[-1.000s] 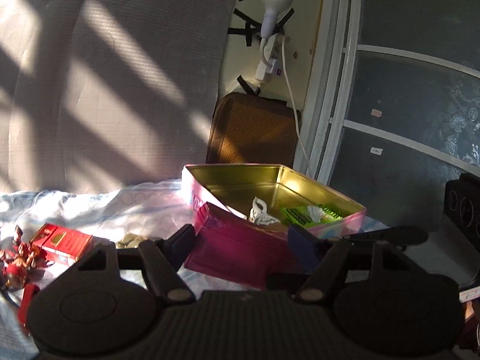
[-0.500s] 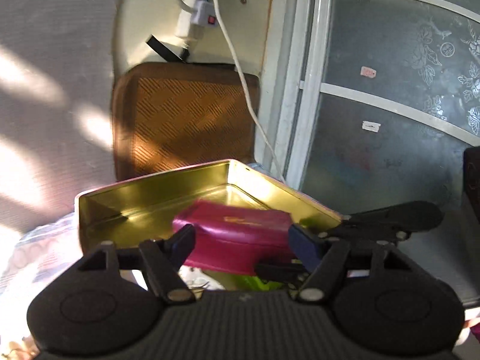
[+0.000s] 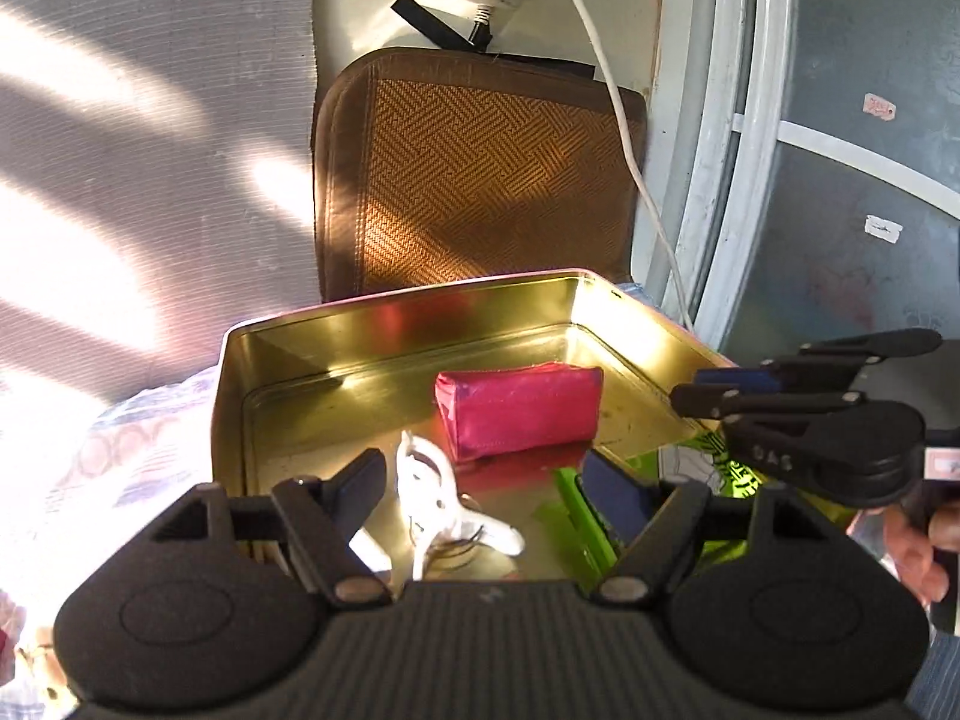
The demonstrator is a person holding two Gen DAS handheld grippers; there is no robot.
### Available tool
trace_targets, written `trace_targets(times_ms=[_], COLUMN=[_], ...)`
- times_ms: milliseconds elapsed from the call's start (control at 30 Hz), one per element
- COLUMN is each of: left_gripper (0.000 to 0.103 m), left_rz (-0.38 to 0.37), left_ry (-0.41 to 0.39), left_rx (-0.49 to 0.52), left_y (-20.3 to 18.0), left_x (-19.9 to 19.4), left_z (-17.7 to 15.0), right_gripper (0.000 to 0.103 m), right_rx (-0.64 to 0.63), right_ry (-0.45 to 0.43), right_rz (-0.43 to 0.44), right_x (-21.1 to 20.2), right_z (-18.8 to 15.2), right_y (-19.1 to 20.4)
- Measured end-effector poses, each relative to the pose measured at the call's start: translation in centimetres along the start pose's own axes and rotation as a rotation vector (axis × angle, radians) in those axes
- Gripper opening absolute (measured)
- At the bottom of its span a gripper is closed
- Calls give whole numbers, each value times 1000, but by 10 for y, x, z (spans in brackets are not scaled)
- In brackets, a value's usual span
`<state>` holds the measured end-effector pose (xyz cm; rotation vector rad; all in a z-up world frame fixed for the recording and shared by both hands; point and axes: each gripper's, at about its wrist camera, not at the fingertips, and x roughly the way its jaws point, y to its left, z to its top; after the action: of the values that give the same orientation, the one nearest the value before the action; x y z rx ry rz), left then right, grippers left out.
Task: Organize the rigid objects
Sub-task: 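Lower the pink pouch into the pink tin and open the right gripper, then lift the right gripper out of the tin and back away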
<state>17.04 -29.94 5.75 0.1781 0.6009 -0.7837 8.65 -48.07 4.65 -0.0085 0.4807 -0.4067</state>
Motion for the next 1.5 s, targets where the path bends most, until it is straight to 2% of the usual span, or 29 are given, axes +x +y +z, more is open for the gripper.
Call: trace_targets(times_ms=[367,567,833,1000,1167,1300,1333,1400,1500], left_gripper=[77,77,77,77,77,78,80,86,88], left_rz=[44,105,267,323,339,316,308,286,253], left_ry=[3,-9,-33,-14,-13,-39,-46,-68,-96], left_rx=[37,36,9,-40,-70,-46,-38,-20,3], left_y=[-27,-19,29,62,75,64,60,48,29], left_x=[-57,-84,-120,-135,-144,-150,-151,-154,-160], left_z=[-30,-52,-86,-109,-119,-119,-118,-118,-116], right_gripper=[16,16,16,16,16,17,19,34,36], right_rx=[153,173,145,122,174,269,298,349,396], right_ry=[-87,-121,-108,-90,-115,-185,-211,-242,-262], right_rz=[154,231,305,335,334,270,241,216,186], right_x=[-76,-106,-119,-120,-128,-151,-162,-176,-191], right_z=[-21,-24,-23,-24,-36,-59,-67,-77,-84], right_y=[6,27,73,103,116,110,107,99,90])
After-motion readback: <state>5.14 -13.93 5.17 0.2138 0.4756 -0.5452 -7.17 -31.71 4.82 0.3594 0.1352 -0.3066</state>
